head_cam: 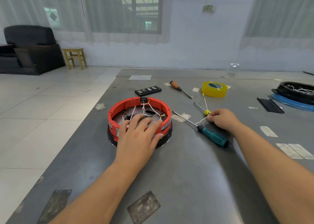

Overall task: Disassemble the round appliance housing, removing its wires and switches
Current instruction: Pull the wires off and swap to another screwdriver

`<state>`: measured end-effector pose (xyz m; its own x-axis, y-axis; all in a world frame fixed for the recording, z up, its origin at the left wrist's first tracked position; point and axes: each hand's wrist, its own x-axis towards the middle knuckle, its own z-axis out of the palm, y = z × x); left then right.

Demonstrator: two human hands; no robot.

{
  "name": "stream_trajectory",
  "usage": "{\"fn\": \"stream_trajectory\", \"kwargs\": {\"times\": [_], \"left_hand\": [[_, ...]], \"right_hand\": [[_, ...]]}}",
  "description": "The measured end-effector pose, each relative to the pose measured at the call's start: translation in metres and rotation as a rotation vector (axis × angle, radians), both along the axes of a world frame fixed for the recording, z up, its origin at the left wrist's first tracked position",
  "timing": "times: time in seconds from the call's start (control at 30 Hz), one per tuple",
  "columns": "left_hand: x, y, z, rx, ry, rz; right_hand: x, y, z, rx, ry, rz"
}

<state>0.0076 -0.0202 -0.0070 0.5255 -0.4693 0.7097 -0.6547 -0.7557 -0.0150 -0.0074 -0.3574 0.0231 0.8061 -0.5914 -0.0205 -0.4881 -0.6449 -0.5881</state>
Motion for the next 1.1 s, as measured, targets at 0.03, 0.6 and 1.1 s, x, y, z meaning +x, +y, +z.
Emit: {"fn": "stream_trajectory", "kwargs": {"times": [0.03,0.6,1.1], "left_hand": [[-0.004,-0.003,0.000,-0.006,-0.006,-0.003],[-0.067,-0.153,0.001,-0.043,0.829,-0.262],[-0.060,-0.122,-0.015,0.000,0.816,-0.516]], "right_hand": [[-0.003,0.001,0.000,0.013,-0.011,0.004],[-0.063,0.034,-0.005,0.158,-0.062,0.126],[-0.070,0.039,0.001,0.064,-0.128,0.017]]}}
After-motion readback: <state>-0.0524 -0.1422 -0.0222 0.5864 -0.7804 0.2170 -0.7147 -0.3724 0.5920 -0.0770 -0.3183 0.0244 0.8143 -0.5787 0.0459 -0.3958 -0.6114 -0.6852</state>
